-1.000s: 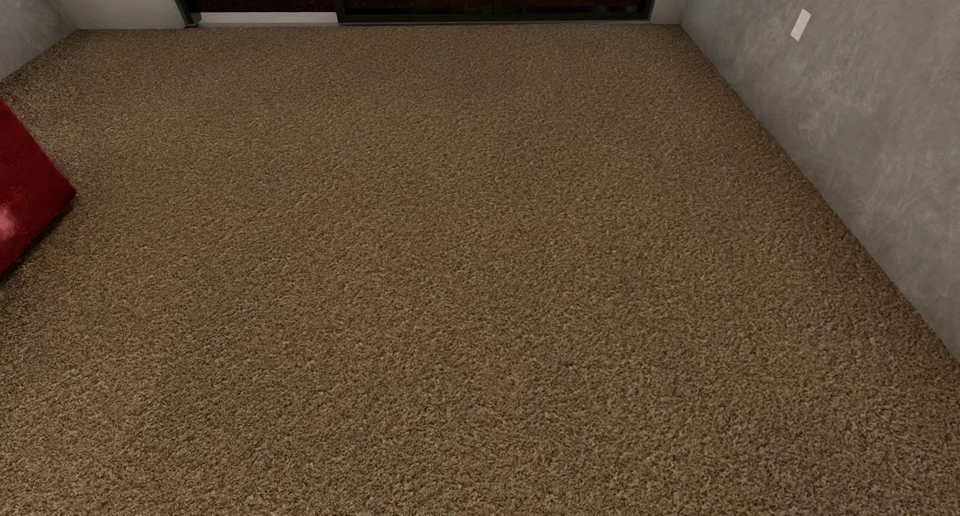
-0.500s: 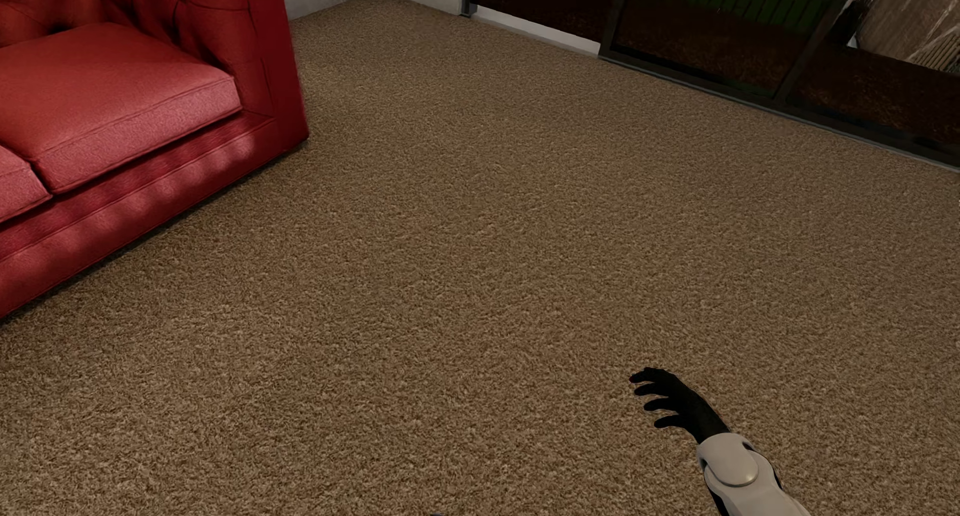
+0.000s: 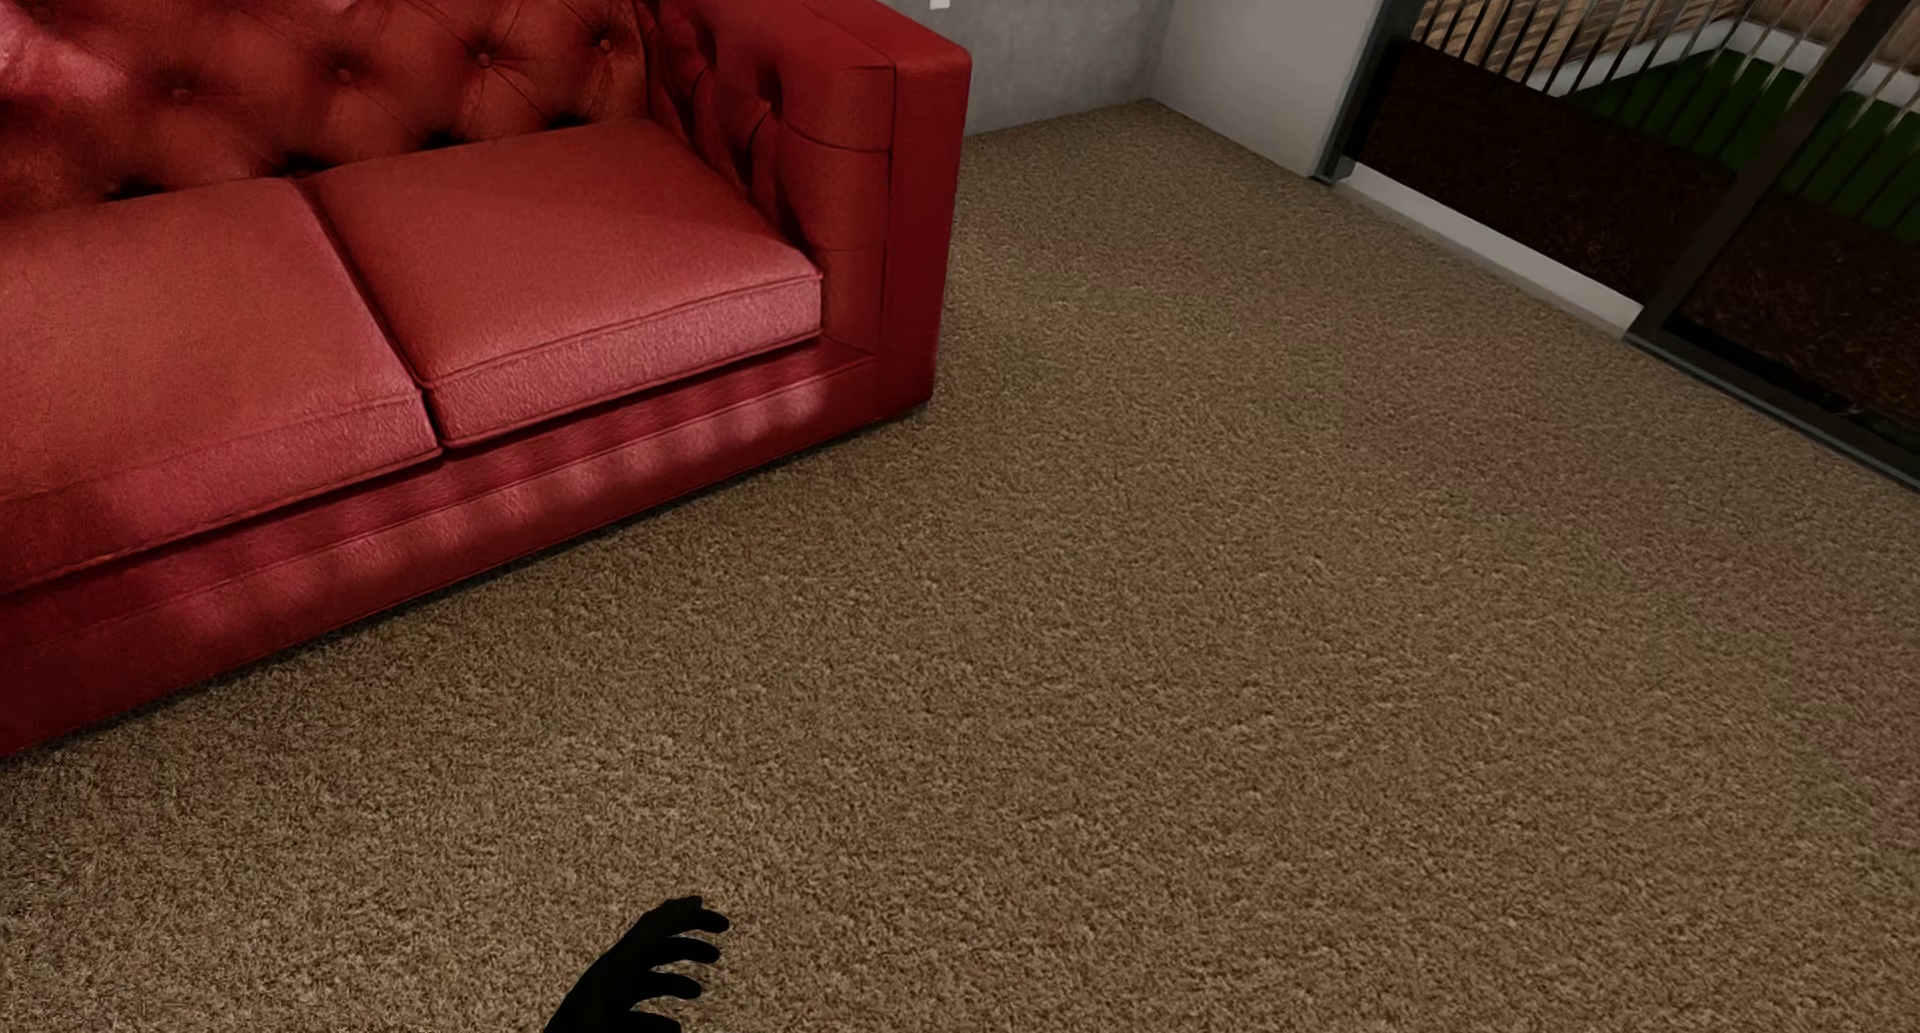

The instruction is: Approach sofa

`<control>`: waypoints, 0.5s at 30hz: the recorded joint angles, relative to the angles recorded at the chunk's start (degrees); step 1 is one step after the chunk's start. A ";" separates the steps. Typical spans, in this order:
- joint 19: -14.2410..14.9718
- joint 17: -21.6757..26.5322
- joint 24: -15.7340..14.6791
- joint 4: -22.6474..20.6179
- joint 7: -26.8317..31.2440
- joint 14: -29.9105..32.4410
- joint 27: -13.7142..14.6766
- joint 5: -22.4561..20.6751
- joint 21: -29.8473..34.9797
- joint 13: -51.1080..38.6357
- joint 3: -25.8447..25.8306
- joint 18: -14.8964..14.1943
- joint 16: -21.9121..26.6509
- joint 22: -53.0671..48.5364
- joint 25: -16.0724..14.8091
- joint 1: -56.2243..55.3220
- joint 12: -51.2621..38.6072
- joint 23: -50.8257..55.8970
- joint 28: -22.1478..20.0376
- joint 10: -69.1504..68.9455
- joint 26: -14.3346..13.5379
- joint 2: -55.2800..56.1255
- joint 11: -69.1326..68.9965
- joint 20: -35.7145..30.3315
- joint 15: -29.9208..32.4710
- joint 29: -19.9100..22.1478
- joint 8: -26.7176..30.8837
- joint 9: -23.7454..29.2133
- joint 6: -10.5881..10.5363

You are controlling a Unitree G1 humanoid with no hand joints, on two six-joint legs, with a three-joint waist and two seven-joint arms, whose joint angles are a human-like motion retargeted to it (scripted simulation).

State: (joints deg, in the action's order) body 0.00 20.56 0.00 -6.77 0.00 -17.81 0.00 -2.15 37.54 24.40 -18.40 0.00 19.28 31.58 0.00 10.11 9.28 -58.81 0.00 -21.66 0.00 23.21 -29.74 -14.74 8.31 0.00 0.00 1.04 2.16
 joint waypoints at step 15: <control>0.00 5.77 0.00 10.90 0.00 18.63 0.00 -5.60 -24.76 -17.11 12.91 0.00 1.43 23.32 0.00 -23.09 10.12 7.14 0.00 -54.10 0.00 -11.35 -1.85 -16.42 -7.52 0.00 0.00 3.25 -7.70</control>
State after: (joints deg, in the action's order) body 0.00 26.33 0.00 4.13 0.00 0.82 0.00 -7.75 12.79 7.29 -5.49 0.00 20.71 54.90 0.00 -12.98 19.39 -51.66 0.00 -75.76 0.00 11.86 -31.59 -31.15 0.78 0.00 0.00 4.29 -5.55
